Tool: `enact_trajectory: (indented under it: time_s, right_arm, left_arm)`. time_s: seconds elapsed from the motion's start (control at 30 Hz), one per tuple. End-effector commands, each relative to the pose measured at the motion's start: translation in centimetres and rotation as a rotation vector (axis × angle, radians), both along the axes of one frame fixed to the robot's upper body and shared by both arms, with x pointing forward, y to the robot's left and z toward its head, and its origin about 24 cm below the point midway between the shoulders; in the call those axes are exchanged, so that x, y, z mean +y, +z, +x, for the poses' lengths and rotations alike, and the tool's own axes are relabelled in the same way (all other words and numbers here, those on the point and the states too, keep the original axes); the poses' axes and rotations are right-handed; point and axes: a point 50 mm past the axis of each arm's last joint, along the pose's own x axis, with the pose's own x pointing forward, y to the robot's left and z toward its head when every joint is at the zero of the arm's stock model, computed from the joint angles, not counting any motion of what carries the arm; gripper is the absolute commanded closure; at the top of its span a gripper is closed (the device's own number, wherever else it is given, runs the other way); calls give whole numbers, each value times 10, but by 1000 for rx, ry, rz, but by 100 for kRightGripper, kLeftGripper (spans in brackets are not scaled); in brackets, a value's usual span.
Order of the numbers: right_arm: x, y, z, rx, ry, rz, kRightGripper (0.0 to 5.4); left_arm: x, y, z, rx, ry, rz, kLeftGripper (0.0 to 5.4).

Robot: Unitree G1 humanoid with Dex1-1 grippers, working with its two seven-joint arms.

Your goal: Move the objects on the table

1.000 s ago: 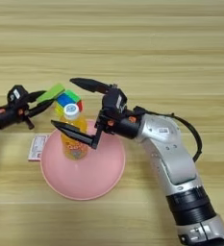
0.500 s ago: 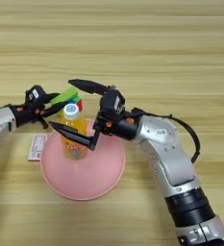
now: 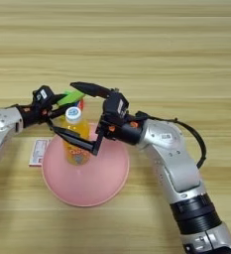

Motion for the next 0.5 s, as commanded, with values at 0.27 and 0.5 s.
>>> enact_trajectory:
  time_s: [0.27, 0.5]
  right_arm:
    - [1, 1, 0, -13, 2, -4, 0]
    - [0, 1, -1, -12, 1, -3, 0]
  left_arm:
    - [1, -4, 1, 13, 21, 29, 343]
    - [1, -6, 0, 15, 25, 30, 279]
